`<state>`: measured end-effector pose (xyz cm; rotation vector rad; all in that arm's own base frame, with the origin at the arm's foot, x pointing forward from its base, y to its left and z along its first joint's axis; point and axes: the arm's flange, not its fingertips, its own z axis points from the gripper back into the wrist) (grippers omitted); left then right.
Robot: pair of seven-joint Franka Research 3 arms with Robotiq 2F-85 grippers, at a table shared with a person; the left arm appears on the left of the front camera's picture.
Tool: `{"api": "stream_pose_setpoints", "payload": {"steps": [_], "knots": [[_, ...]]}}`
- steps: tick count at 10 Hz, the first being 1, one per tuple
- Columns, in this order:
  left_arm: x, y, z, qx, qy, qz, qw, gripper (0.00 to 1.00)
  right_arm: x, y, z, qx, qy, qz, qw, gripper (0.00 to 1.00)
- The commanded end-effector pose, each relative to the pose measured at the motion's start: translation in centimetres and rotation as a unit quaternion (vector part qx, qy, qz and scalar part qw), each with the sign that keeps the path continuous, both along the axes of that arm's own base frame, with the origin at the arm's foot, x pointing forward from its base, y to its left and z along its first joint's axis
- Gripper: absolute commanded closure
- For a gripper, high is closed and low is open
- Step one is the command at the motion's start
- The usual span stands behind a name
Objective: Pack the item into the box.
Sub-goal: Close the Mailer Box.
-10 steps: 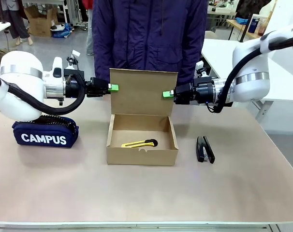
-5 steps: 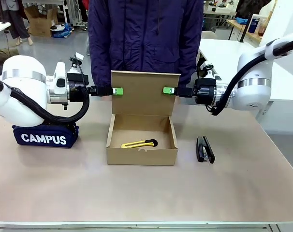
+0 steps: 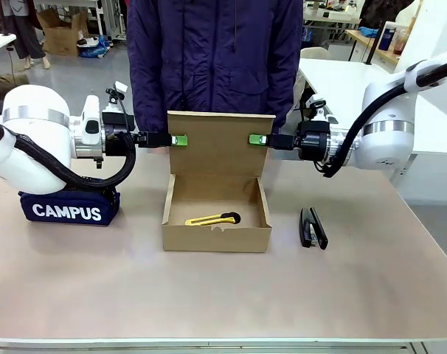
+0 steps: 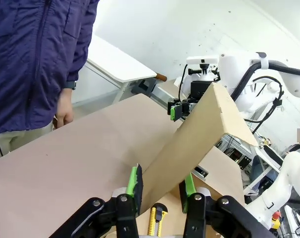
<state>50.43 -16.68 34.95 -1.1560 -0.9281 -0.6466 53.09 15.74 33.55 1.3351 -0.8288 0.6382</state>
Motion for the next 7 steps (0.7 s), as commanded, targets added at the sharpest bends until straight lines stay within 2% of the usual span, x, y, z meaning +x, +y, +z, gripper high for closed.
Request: {"api": "stream_pose_setpoints", "payload": {"steps": [1, 2, 4, 5, 7], "knots": [[0.2, -0.1, 0.1, -0.003, -0.001, 0.003, 1.0, 0.58, 0.3, 0.1, 0.2, -0.001, -0.002, 0.001, 1.0, 0.55], [0.0, 0.0, 0.0, 0.0, 0.0, 0.0, 1.0, 0.58, 0.0, 0.0, 0.0, 0.0, 0.0, 0.0, 1.0, 0.55], [-1.2, 0.7, 0.4, -0.007, -0.092, 0.015, 0.996, 0.58, -0.9, -0.4, 0.0, 0.014, -0.087, -0.001, 0.996, 0.55], [-1.6, 1.0, 0.8, -0.027, -0.144, 0.023, 0.989, 0.58, -1.5, -0.6, -0.1, 0.022, -0.118, -0.003, 0.993, 0.55], [-2.1, 1.4, 0.7, -0.043, -0.172, 0.02, 0.984, 0.58, -3.0, -1.1, -0.3, 0.037, -0.177, -0.012, 0.983, 0.55]]}}
